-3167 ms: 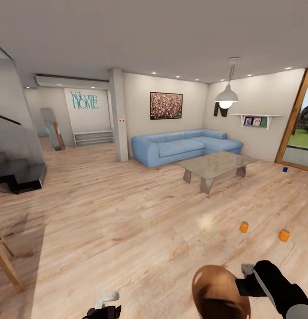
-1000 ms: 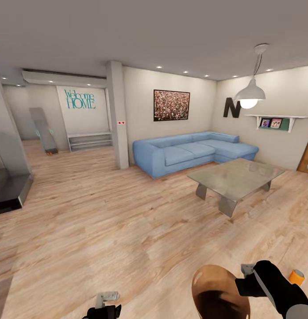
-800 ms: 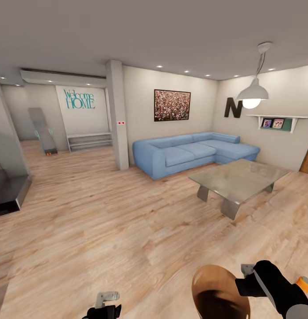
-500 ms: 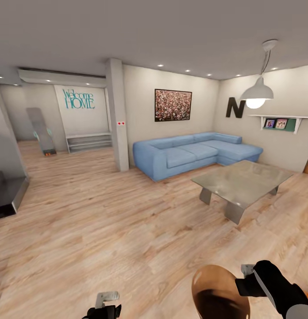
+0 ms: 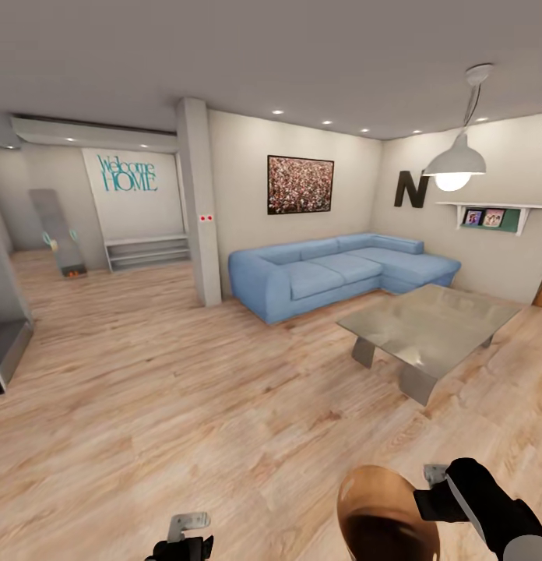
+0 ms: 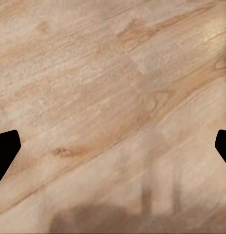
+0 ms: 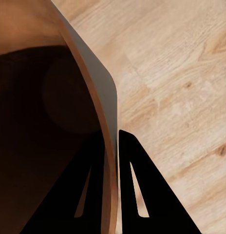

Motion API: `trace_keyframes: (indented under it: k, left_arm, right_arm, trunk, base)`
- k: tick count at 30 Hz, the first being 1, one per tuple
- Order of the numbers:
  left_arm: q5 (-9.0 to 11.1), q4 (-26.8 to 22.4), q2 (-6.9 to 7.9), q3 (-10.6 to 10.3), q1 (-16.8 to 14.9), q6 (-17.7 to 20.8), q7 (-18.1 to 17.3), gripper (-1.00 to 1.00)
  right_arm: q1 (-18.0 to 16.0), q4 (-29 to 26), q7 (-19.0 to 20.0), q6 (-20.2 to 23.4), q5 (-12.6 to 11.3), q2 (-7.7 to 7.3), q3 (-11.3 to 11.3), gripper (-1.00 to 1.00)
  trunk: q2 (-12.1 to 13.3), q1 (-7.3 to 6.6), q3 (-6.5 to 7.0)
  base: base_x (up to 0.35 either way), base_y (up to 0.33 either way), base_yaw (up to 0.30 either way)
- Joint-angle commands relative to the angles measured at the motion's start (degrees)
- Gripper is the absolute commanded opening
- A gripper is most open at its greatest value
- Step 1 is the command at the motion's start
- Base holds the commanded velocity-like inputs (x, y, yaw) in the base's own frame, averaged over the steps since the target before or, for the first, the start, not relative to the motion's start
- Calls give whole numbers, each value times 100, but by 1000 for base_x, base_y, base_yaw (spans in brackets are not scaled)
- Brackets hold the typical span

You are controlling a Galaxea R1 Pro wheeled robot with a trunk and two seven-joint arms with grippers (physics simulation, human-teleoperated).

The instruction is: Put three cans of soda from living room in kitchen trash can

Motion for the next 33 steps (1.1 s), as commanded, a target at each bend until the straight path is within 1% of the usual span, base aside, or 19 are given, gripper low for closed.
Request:
trace_keyframes:
  k: [1, 12, 28, 33]
  left_arm:
    - [0, 0, 0, 0, -1, 0, 0, 100]
    - [0, 0, 0, 0, 0, 0, 0, 100]
    - [0, 0, 0, 0, -2, 0, -2, 100]
    - [0, 0, 0, 0, 0, 0, -6, 100]
  right_arm:
    - [-3, -1, 38, 14, -82, 0, -6, -100]
    - [-3, -1, 39, 14, -83, 0, -6, -100]
    - [-3, -1, 41, 14, -83, 0, -11, -100]
    - [-3, -1, 39, 14, -83, 0, -7, -100]
  trunk:
    - [0, 0, 1]
    - [0, 0, 1]
    - [0, 0, 1]
    - [0, 0, 1]
  base:
    - [347, 76, -103]
    - [347, 77, -133]
    - [347, 92, -236]
    - [347, 119, -81]
